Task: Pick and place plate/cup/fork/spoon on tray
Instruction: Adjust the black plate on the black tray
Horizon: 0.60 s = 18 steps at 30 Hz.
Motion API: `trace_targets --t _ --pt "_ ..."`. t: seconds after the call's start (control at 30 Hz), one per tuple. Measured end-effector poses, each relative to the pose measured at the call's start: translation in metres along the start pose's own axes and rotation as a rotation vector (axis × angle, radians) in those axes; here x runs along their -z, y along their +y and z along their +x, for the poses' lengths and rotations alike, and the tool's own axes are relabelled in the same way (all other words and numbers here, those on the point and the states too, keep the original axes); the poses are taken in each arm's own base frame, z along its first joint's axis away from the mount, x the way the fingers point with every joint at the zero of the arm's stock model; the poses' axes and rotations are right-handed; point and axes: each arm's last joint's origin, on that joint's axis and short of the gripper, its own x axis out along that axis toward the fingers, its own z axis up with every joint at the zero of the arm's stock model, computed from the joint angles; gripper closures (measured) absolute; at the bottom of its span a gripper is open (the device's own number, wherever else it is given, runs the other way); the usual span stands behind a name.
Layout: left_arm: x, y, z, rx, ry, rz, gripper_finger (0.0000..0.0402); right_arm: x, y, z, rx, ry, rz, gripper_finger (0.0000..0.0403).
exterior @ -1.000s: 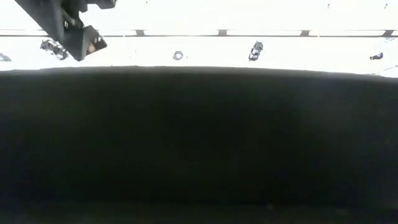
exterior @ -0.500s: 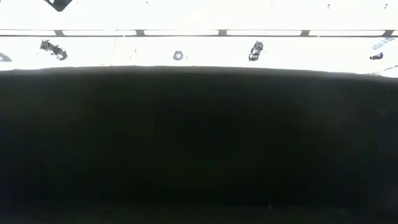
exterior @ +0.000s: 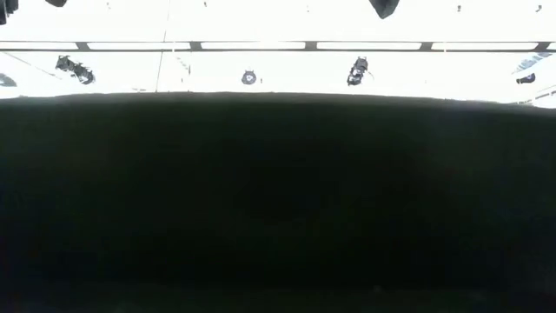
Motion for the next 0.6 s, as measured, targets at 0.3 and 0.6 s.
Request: trace_targets --t 0.3,0.6 --pt "0.016 0.02 0.003 -0.041 -0.037 -0.002 0.0234 0.016 -0.042 -0.043 -0.035 -0.144 0.1 0.0355" --pt "0.006 0.051 -0.008 -0.094 -0.166 0.023 0.0312 0.04 -0.088 -0.068 -0.06 -0.35 0.162 0.0372"
